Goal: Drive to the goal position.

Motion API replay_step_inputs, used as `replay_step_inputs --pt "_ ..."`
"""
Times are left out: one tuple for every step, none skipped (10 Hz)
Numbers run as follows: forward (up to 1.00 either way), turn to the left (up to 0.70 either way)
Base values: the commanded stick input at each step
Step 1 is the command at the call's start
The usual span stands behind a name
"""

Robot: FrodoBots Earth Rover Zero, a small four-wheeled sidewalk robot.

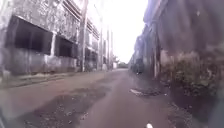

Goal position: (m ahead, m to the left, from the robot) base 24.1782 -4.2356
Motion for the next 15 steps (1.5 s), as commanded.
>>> replay_step_inputs --pt "1.0 0.0" --pt "1.0 -0.4" --pt "1.0 -0.4" --pt "1.0 -0.4" --pt "1.0 -0.23" --pt "1.0 0.0" --pt "1.0 0.0" --pt "1.0 0.0" --pt "1.0 0.0" --pt "1.0 0.0" --pt "1.0 0.0" --pt "1.0 0.0" --pt "1.0 0.0" --pt "1.0 0.0" --pt "1.0 0.0"
